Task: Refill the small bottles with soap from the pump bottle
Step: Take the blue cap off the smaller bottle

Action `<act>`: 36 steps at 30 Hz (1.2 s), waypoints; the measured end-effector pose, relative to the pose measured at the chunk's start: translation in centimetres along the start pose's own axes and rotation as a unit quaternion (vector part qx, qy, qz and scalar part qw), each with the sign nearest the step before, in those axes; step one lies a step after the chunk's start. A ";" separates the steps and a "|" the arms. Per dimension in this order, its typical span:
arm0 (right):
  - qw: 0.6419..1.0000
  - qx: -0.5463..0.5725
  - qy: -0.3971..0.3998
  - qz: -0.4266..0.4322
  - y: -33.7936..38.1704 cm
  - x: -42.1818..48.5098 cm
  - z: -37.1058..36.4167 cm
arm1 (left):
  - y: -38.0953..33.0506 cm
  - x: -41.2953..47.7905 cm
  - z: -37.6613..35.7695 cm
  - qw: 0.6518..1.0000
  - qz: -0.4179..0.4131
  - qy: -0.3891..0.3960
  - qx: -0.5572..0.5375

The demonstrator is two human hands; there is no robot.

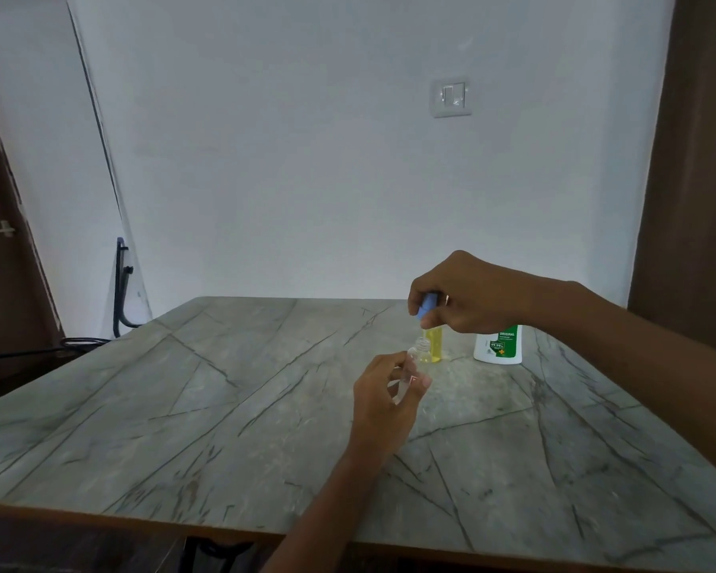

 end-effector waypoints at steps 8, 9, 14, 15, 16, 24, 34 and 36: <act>1.000 0.014 -0.020 -0.008 -1.4 -0.8 1.1 | -0.2 -0.1 0.2 1.000 -0.011 0.000 0.010; 0.999 0.016 -0.029 -0.007 -1.5 -1.0 1.5 | -0.2 -0.1 0.2 1.000 -0.017 0.000 0.016; 0.994 0.010 -0.111 -0.008 -1.9 -2.3 4.5 | -0.1 0.0 0.4 1.000 -0.008 -0.017 0.023; 0.991 0.017 -0.132 -0.017 -2.1 -2.6 4.9 | -0.1 0.0 0.5 1.000 -0.002 -0.022 0.022; 0.988 0.023 -0.150 -0.027 -2.4 -2.9 5.2 | -0.1 0.0 0.6 0.999 0.007 -0.031 0.018; 0.977 0.040 -0.148 -0.151 -7.3 -3.8 1.8 | 1.4 1.4 3.6 0.995 0.059 -0.077 -0.018; 0.906 0.002 -0.248 -0.344 -14.9 -3.5 -8.9 | 2.7 1.1 4.4 0.996 0.007 -0.058 0.066; 0.905 -0.009 -0.231 -0.356 -15.1 -3.0 -10.6 | 2.6 0.9 4.2 0.996 -0.023 -0.044 0.077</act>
Point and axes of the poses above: each hand's wrist, its own x-axis towards the middle knuckle, its own z-axis out of the back of the hand, y = z × x, the point moved 1 cm from there along x, towards the middle knuckle, and after that the axes turned 8 degrees about x, right-handed, at the moved point
